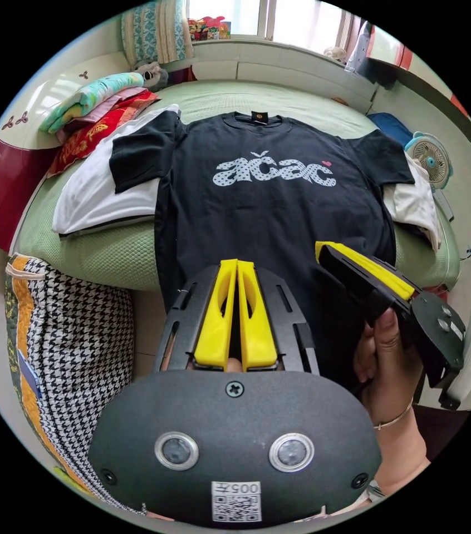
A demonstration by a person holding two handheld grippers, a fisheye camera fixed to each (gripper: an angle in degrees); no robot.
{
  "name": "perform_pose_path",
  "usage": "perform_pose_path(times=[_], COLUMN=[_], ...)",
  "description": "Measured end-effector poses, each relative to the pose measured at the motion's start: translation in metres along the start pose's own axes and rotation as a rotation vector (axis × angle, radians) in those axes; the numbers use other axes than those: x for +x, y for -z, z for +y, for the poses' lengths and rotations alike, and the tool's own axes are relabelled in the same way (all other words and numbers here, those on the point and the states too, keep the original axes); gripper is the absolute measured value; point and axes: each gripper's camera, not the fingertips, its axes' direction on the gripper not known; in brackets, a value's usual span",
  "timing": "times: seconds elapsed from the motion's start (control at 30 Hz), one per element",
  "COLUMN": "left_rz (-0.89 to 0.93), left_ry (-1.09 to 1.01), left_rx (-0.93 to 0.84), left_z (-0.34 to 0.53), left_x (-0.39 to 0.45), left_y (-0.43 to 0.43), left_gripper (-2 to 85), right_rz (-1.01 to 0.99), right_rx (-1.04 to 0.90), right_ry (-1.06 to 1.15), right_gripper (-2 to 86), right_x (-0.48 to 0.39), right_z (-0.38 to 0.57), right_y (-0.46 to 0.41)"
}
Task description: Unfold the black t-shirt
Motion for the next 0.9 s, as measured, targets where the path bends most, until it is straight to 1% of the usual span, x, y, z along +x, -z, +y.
perform_pose_path(times=[0.23,0.57,0.77,0.9], left_rz=[-0.025,0.001,-0.051,-0.01], left_ry=[0.001,0.02,-0.012,-0.042], left_rx=[-0.012,-0.004,-0.027,-0.037], left_z=[0.002,0.0,-0.001,-0.003], left_x=[0.006,0.006,0.016,0.015], left_y=[-0.001,-0.003,-0.008,-0.012], left_gripper=[-0.3,-0.3,-0.2,-0.2], right_rz=[-0.01,0.021,0.029,0.019], right_rx=[-0.024,-0.055,-0.052,-0.069], right_ry=[0.011,0.013,0.007,0.016], right_gripper=[-1.1,-1.1,-1.2,-1.2], right_x=[0.001,0.0,0.0,-0.001], right_z=[0.0,-0.003,0.0,-0.001], right_y=[0.002,0.001,0.005,0.004])
